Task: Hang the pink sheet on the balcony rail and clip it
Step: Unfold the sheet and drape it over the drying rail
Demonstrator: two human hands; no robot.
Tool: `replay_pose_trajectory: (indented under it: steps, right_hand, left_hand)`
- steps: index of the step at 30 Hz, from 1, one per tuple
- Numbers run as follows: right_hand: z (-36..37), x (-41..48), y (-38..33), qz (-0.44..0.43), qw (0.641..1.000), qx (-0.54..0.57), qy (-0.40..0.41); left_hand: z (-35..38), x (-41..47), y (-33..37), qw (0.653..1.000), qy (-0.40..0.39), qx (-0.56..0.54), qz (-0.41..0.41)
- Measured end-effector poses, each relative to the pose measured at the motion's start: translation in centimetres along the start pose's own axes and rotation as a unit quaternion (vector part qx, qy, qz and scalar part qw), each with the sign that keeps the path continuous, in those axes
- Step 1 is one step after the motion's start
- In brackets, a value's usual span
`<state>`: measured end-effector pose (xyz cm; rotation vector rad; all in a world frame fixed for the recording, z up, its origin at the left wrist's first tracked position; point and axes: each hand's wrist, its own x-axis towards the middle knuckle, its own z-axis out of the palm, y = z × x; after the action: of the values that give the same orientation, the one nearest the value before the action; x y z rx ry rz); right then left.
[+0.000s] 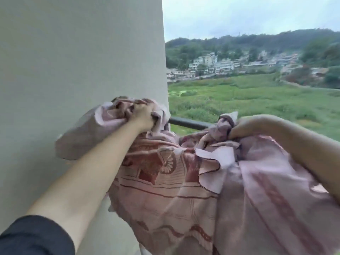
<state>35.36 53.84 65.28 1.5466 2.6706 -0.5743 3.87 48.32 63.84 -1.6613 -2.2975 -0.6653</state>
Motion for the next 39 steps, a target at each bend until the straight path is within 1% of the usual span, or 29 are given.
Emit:
replay_pose_trajectory:
  steps: [1,2,3,4,5,6,7,8,9,11,13,14,16,18,19,20,23,24,26,27,30,31,32,33,35,37,39]
  right_hand:
    - [1.3,-0.4,-0.8,-0.033,0.999,0.011,-0.038]
    - [3.2,0.3,-0.8,-0.037,0.995,0.012,-0.093]
    - [4.0,0.7,-0.8,0.013,0.992,0.008,-0.123]
    - [4.2,0.8,-1.0,0.054,0.984,0.029,-0.167]
    - [3.7,0.9,-1.2,0.090,0.977,0.008,-0.194]
    - [3.5,1.4,-1.2,0.106,0.975,-0.019,-0.195]
    - [3.3,0.4,-2.5,0.099,0.971,-0.090,-0.196]
    - [3.0,0.4,-3.2,0.091,0.969,-0.137,-0.187]
    - [2.6,-0.2,-4.1,0.076,0.970,-0.166,-0.162]
    - [1.9,-0.7,-5.8,0.028,0.985,-0.137,-0.099]
    - [2.0,-0.6,-7.5,-0.032,0.996,-0.079,-0.037]
    - [2.4,-0.7,-8.7,-0.066,0.996,-0.061,-0.017]
    - [3.6,-0.5,-10.8,-0.119,0.990,-0.066,-0.030]
    - [5.4,-0.2,-12.7,-0.148,0.984,-0.089,-0.036]
    - [6.4,-0.1,-13.4,-0.155,0.982,-0.103,-0.018]
    - [7.4,0.3,-13.9,-0.170,0.978,-0.120,0.013]
    - [8.7,1.0,-14.5,-0.207,0.955,-0.172,0.124]
    - [8.5,1.1,-14.5,-0.208,0.953,-0.174,0.139]
    - [7.5,1.3,-14.5,-0.192,0.958,-0.158,0.140]
    - [7.1,1.4,-14.6,-0.185,0.959,-0.156,0.146]
    - [6.1,1.6,-15.6,-0.192,0.951,-0.157,0.184]
    - [6.1,1.5,-16.1,-0.192,0.947,-0.179,0.186]
    - [6.3,1.2,-16.7,-0.190,0.942,-0.212,0.176]
    - [6.6,0.8,-17.5,-0.186,0.936,-0.256,0.154]
    - [7.4,0.2,-19.2,-0.172,0.925,-0.326,0.088]
    - [7.8,0.2,-20.8,-0.154,0.926,-0.342,0.042]
    - [7.5,0.6,-21.8,-0.144,0.940,-0.307,0.028]
  left_hand:
    - [0.7,-1.3,0.0,0.997,-0.064,0.052,0.010]
    - [2.1,-2.0,-0.7,0.989,-0.124,0.076,0.014]
    - [2.2,-2.7,-0.8,0.983,-0.165,0.073,0.019]
    - [2.2,-2.7,-1.0,0.981,-0.184,0.056,0.034]
    - [1.4,-2.5,-0.9,0.979,-0.196,0.046,0.035]
    - [0.8,-2.1,-1.0,0.978,-0.203,0.019,0.049]
    - [0.3,-2.5,-1.0,0.980,-0.189,-0.002,0.055]
    - [0.3,-2.9,-1.6,0.985,-0.161,-0.036,0.053]
    - [0.2,-3.6,-2.2,0.992,-0.108,-0.062,0.036]
    - [0.5,-4.3,-3.7,0.995,0.024,-0.093,0.018]
    - [0.3,-5.0,-4.2,0.981,0.146,-0.125,-0.010]
    - [-0.2,-5.2,-4.4,0.973,0.185,-0.135,-0.038]
    - [-1.2,-5.4,-5.3,0.957,0.224,-0.144,-0.116]
    - [-2.0,-5.3,-7.6,0.941,0.234,-0.153,-0.190]
    - [-2.2,-5.5,-8.8,0.938,0.233,-0.146,-0.209]
    - [-2.4,-5.8,-10.0,0.940,0.234,-0.133,-0.211]
    - [-2.6,-7.6,-12.8,0.956,0.233,-0.092,-0.155]
    - [-2.8,-8.2,-13.7,0.963,0.226,-0.068,-0.128]
    - [-3.3,-9.3,-15.9,0.979,0.181,-0.025,-0.086]
    - [-3.7,-10.0,-17.2,0.986,0.146,-0.014,-0.081]
    - [-3.7,-12.0,-21.6,0.993,0.027,0.056,-0.099]
    - [-3.3,-12.7,-22.9,0.990,0.010,0.083,-0.113]
    - [-2.9,-13.3,-23.8,0.986,0.015,0.097,-0.132]
    - [-2.5,-13.7,-24.4,0.982,0.036,0.094,-0.159]
    - [-1.8,-14.3,-24.8,0.971,0.072,0.057,-0.221]
    - [-1.6,-14.3,-24.7,0.959,0.071,0.005,-0.274]
    - [-1.6,-14.0,-24.7,0.946,0.082,-0.045,-0.310]
